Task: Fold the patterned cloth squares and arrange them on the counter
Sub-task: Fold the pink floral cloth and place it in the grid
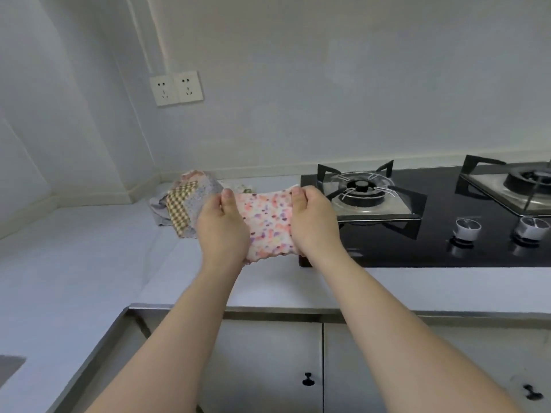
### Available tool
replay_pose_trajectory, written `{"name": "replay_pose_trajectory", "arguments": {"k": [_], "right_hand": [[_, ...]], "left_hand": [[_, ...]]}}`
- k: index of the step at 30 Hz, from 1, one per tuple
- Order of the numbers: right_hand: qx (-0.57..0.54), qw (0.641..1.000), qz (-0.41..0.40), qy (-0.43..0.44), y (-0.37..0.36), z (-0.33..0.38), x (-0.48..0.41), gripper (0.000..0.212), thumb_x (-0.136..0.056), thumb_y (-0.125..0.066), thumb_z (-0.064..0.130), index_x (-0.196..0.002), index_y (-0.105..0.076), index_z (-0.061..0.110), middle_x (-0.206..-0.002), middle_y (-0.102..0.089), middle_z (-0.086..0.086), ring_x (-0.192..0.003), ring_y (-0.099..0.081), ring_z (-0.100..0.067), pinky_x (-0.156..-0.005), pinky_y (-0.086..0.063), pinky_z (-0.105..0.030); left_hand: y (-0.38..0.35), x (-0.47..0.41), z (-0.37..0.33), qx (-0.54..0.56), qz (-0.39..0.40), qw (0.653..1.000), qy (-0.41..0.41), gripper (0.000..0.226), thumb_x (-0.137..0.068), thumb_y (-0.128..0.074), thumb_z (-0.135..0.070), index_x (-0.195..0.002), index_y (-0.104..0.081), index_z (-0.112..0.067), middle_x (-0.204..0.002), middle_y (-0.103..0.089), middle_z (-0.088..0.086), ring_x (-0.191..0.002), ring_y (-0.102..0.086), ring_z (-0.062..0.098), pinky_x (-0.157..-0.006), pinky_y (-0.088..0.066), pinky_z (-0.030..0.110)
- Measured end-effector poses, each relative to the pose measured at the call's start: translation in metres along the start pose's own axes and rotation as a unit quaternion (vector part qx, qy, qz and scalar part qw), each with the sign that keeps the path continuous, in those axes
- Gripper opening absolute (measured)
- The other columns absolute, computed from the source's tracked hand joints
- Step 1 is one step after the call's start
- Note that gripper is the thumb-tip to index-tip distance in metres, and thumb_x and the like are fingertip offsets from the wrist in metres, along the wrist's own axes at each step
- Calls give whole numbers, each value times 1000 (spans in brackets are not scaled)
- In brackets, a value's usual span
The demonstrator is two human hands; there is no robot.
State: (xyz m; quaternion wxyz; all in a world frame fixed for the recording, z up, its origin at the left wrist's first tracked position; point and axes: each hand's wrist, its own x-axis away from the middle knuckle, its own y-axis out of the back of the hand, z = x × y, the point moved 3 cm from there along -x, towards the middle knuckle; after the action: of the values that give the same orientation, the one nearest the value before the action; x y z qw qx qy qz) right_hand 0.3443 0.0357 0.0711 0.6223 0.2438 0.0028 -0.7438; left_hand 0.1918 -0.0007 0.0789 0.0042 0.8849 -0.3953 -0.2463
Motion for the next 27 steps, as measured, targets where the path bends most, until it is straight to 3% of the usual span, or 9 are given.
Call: {"name": "replay_pose_trajectory", "arguments": {"k": [2,6,8,11,13,18,23,27], "right_hand": [[9,1000,-8,-15,5,-7,-35,32,-110,-34,37,-106,-59,18,-87,-56,10,-78,-51,-3,-63,-34,-14],[10,999,-30,-45,46,3,-94,33,-110,-35,36,-116,-61,16,-93,-60,6,-79,-54,-4,-63,-37,-19],[21,997,-47,-63,89,15,-117,31,-110,-34,37,-111,-59,19,-90,-61,3,-73,-55,-5,-57,-36,-19],[41,989,-96,-101,183,34,-141,32,-110,-31,40,-104,-54,19,-81,-61,-1,-66,-59,-14,-54,-42,-30],[58,979,-148,-128,259,45,-146,33,-110,-31,41,-106,-55,19,-78,-63,-3,-64,-61,-18,-56,-48,-36],[100,948,-235,-188,430,69,-124,29,-110,-31,40,-103,-51,21,-76,-60,-1,-65,-56,-14,-56,-41,-32],[105,910,-317,-246,563,57,-80,27,-110,-33,39,-101,-53,22,-80,-59,-2,-70,-56,-15,-54,-38,-27],[111,892,-344,-270,620,43,-55,29,-110,-33,39,-108,-56,21,-86,-60,-2,-70,-56,-13,-53,-38,-27]], "left_hand": [[-32,-24,-3,1,13,1000,10,43,-109,-37,-37,-69,-37,-22,-63,-38,-4,-58,-36,14,-54,-28,34],[-91,-59,-45,-15,45,999,11,40,-109,-37,-38,-76,-46,-17,-69,-47,1,-61,-42,16,-56,-30,36],[-126,-66,-86,-13,79,997,18,40,-108,-36,-40,-83,-51,-13,-74,-52,2,-65,-47,16,-58,-36,35],[-187,-56,-159,4,160,986,34,44,-105,-39,-46,-74,-47,-17,-70,-49,1,-67,-47,24,-66,-41,38],[-227,-35,-217,11,231,972,40,42,-104,-41,-46,-76,-50,-17,-71,-51,-1,-68,-49,22,-65,-41,35],[-295,55,-358,36,347,937,3,32,-108,-40,-39,-102,-58,-12,-83,-59,-2,-70,-53,10,-60,-42,26],[-356,152,-440,51,434,899,-11,33,-107,-40,-41,-99,-57,-15,-74,-53,0,-64,-49,14,-55,-36,28],[-392,204,-462,63,477,877,-5,28,-107,-40,-43,-92,-55,-24,-82,-59,-4,-75,-55,14,-68,-44,31]]}}
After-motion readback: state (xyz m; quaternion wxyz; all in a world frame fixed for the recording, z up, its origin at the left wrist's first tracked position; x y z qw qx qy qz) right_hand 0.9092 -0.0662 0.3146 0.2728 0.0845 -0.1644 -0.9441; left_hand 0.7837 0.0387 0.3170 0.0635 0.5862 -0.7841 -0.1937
